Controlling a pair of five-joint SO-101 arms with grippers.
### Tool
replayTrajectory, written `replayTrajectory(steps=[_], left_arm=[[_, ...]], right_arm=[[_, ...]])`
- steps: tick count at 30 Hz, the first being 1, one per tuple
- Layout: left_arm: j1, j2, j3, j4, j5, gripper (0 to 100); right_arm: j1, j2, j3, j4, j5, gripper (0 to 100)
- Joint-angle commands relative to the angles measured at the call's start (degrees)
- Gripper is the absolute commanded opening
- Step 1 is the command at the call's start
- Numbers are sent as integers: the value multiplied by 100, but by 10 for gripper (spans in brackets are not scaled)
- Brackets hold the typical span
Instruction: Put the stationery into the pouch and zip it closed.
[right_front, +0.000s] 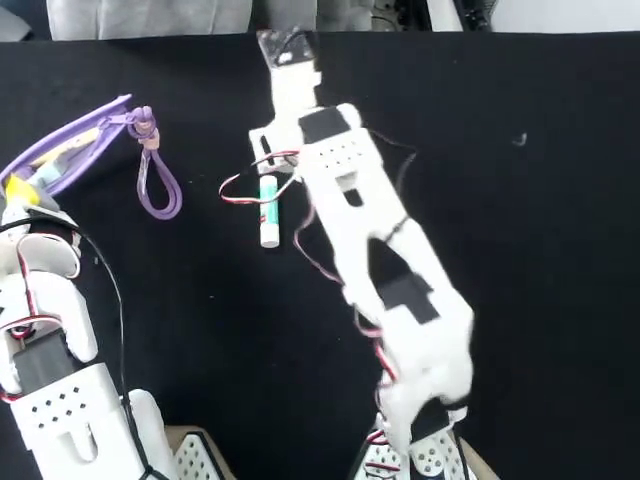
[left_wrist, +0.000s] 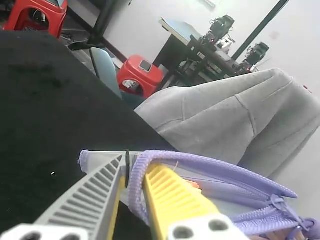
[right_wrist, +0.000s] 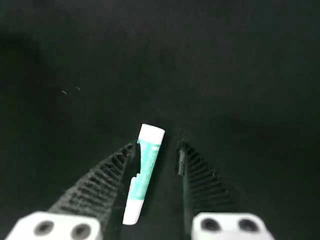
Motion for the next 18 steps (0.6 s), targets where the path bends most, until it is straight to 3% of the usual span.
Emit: replayTrajectory(steps=[1, 5, 18], left_arm=[[-22, -149, -92, -211, -35, 30], [-13, -149, -92, -211, -35, 30], [136, -149, -31, -211, -35, 30]], right_arm=[[-62, 866, -963, 105, -79, 149], [-132, 1481, -1420, 105, -79, 206], [-545, 2229, -2035, 237, -62, 205]])
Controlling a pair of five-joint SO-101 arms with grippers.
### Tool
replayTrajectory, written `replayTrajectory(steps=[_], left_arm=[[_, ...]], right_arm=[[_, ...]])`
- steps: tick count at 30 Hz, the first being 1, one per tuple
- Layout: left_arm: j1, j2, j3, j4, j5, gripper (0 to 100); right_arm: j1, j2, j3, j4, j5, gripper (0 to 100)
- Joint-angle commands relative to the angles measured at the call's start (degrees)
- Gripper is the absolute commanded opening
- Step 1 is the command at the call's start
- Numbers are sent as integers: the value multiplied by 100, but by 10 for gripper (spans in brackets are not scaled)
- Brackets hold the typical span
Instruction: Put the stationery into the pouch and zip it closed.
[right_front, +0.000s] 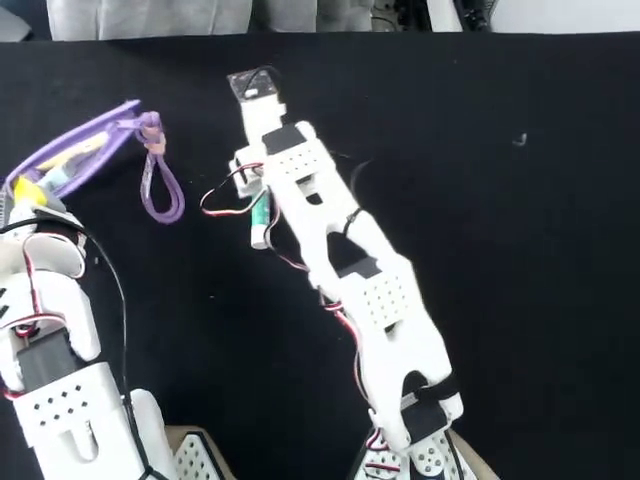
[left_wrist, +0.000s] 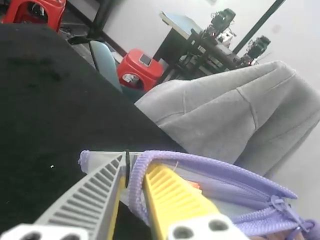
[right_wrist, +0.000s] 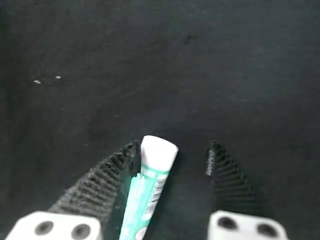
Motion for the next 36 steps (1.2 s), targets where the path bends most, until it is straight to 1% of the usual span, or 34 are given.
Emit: replayTrajectory(steps=[1, 9, 11, 13, 17, 20, 24, 29, 32, 33, 36], left_arm=[[57, -149, -119, -211, -35, 30], [57, -149, -119, -211, -35, 30], [66, -149, -119, -211, -35, 30], [66, -149, -127, -211, -35, 30], [92, -149, -180, -211, -18, 30], [382, -105, -277, -167, -35, 30], [760, -97, -716, 527, -35, 30], [1174, -97, -1402, 1477, -35, 30], [1578, -88, -1552, 1758, -35, 30], [1736, -88, -1560, 1776, -35, 30], [2211, -44, -1534, 1802, -35, 30]], right_arm=[[-220, -66, -330, 176, -62, 205], [-229, 75, -303, 193, -62, 204], [-237, 207, -356, 193, -62, 187], [-237, 242, -453, 229, -62, 141], [-211, 303, -954, 651, -62, 8], [-97, 312, -1455, 1046, -62, 23], [158, 303, -2422, 1662, -53, 11], [686, 303, -4198, 2549, -53, 11], [1081, 330, -5490, 3068, -53, 11], [1204, 295, -5701, 3147, -53, 11], [1530, -110, -5525, 3103, -53, 11]])
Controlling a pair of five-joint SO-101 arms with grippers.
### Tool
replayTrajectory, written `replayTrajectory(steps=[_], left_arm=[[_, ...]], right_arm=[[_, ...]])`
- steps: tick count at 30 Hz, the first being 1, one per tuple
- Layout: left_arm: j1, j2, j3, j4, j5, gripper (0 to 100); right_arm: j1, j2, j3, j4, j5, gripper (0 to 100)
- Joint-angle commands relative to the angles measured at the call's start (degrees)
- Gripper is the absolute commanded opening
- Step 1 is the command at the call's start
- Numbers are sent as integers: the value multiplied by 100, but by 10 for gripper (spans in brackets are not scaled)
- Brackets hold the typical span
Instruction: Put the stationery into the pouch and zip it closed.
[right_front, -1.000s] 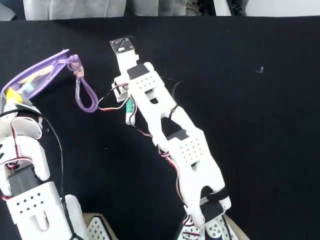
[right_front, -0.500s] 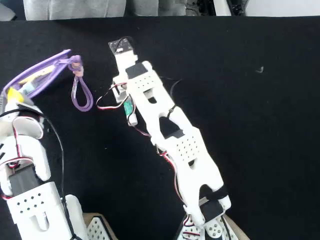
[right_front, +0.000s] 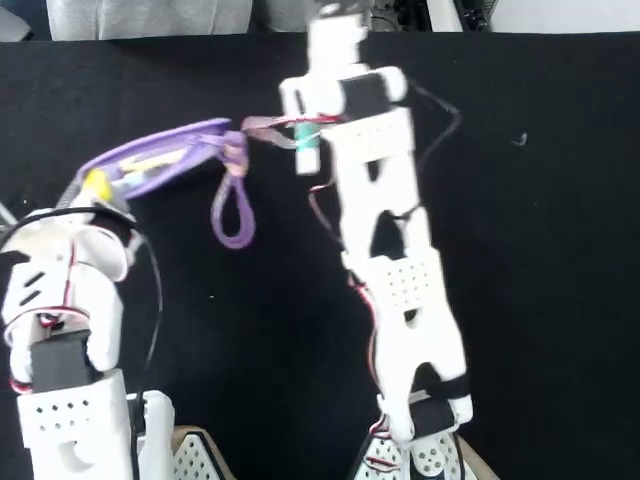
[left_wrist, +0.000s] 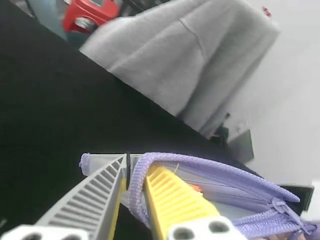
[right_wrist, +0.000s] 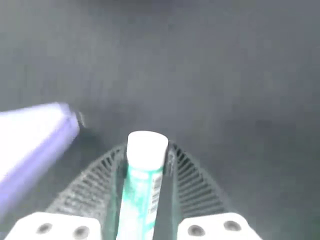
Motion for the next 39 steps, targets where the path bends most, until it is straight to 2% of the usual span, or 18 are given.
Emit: replayTrajectory(steps=[1, 9, 17, 20, 30, 39], left_arm=[[725, 26, -497, 88, -35, 30], [1165, 1134, -523, 158, -352, 30], [1393, 1222, -558, 475, -378, 30], [1560, 1248, -558, 475, -624, 30], [1569, 1257, -523, 484, -642, 30], [1560, 1257, -470, 440, -642, 30]], right_arm=[[519, -620, -391, 97, -44, 11], [677, -1543, -488, 70, -53, 11], [26, -2615, -488, 44, -44, 11], [-308, -2932, -488, -70, -44, 11], [-1011, -3081, -497, -352, -44, 11], [-1152, -3767, -505, 193, -44, 11]])
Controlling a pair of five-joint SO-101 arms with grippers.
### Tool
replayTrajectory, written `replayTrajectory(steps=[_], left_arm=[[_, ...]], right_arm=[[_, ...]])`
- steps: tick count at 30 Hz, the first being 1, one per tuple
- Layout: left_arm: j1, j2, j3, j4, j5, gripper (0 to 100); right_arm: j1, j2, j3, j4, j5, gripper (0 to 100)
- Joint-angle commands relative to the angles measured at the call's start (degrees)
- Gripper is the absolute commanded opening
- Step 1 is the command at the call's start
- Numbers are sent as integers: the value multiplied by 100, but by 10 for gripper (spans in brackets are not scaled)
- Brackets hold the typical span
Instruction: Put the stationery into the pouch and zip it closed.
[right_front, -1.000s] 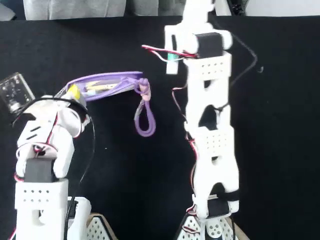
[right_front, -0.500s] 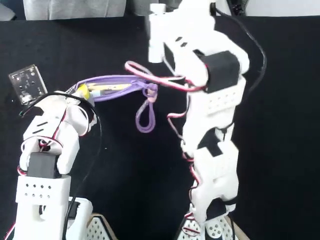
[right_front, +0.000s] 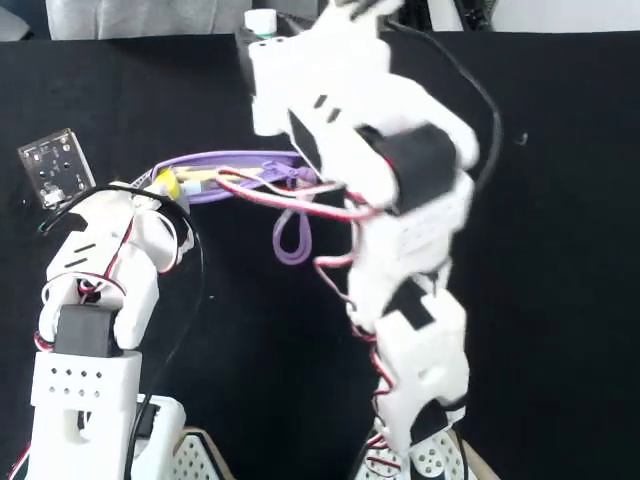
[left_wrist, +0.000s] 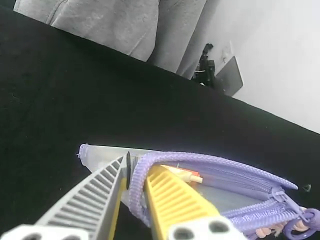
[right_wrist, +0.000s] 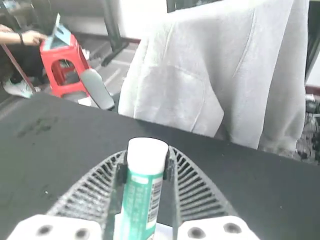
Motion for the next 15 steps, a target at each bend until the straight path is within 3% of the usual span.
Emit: replayTrajectory(steps=[1, 15], left_arm=[[101, 158, -4, 9, -62, 30], [101, 158, 31, 9, -62, 30]], right_arm=[[-105, -954, -207, 360, -44, 11], [-79, -2448, -180, 563, -35, 11]])
